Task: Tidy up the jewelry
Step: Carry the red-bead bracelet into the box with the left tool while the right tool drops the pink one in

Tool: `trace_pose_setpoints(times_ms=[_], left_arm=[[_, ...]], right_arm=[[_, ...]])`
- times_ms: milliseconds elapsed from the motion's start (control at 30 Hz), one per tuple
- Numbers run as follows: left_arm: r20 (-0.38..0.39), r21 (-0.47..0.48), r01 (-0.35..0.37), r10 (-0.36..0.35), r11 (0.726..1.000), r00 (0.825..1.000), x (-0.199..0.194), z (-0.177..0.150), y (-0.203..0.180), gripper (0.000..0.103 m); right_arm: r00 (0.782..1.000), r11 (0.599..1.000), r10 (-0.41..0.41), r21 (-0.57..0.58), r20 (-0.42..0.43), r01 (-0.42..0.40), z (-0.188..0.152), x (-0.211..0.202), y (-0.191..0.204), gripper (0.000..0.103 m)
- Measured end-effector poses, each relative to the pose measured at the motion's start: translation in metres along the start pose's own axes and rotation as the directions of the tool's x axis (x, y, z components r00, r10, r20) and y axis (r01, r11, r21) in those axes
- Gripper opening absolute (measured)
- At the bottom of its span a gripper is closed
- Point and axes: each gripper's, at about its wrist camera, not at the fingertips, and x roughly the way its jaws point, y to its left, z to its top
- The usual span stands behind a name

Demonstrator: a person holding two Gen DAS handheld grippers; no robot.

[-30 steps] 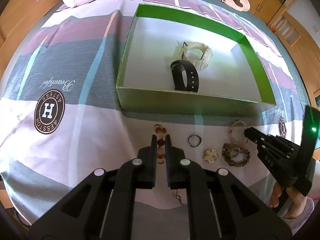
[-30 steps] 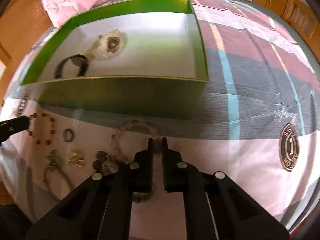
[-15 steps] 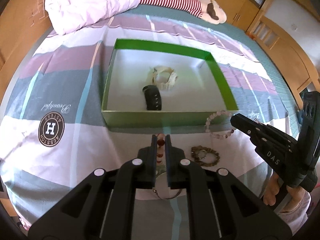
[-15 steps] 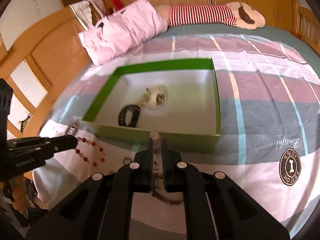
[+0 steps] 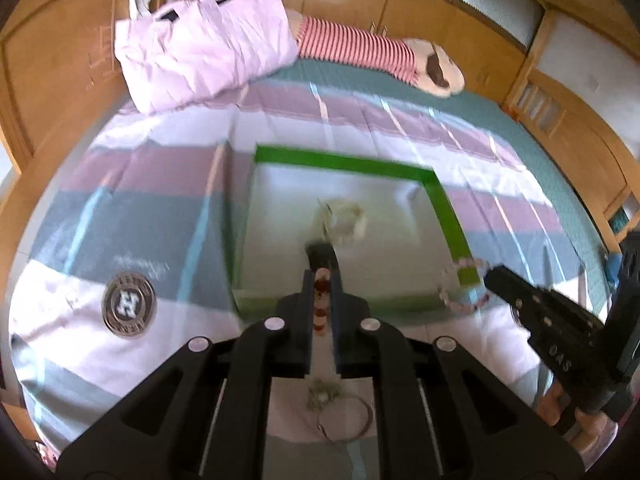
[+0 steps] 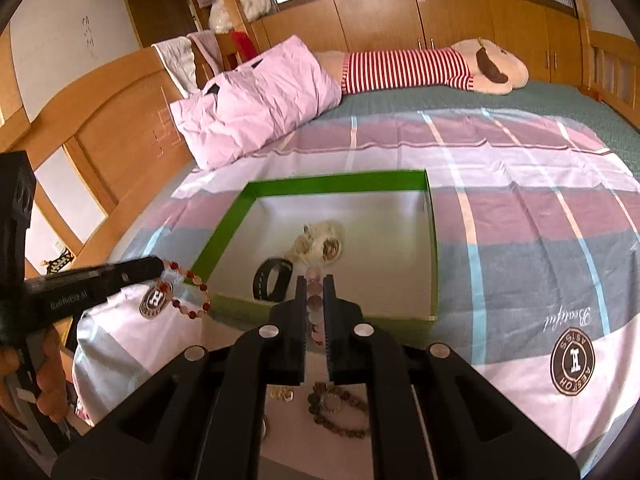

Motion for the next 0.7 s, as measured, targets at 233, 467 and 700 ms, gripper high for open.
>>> trace_pose_setpoints(times_ms=[233, 467, 700], left_arm=[[0.036, -0.037, -0.075, 0.077, 0.996, 0.996, 0.021, 0.025, 0.011, 0.007], [0.002, -0.028, -0.109, 0.109, 0.994, 0.994, 0.053, 0.034, 0.014, 0.007], [-0.055, -0.010, -0.143, 0.142, 0.990, 0.988, 0.079, 0.031, 0.010, 0.008]], right_arm=[[0.999, 0.999, -0.037, 0.003, 0.026, 0.037, 0.014, 0.019, -0.007, 0.007], [0.992, 0.992, -0.123, 0.021, -0.028, 0.124, 0.015, 0.063, -0.029, 0.007], [0.984, 0.987, -0.162, -0.004, -0.069, 0.163, 0.008, 0.095, -0.028, 0.007]])
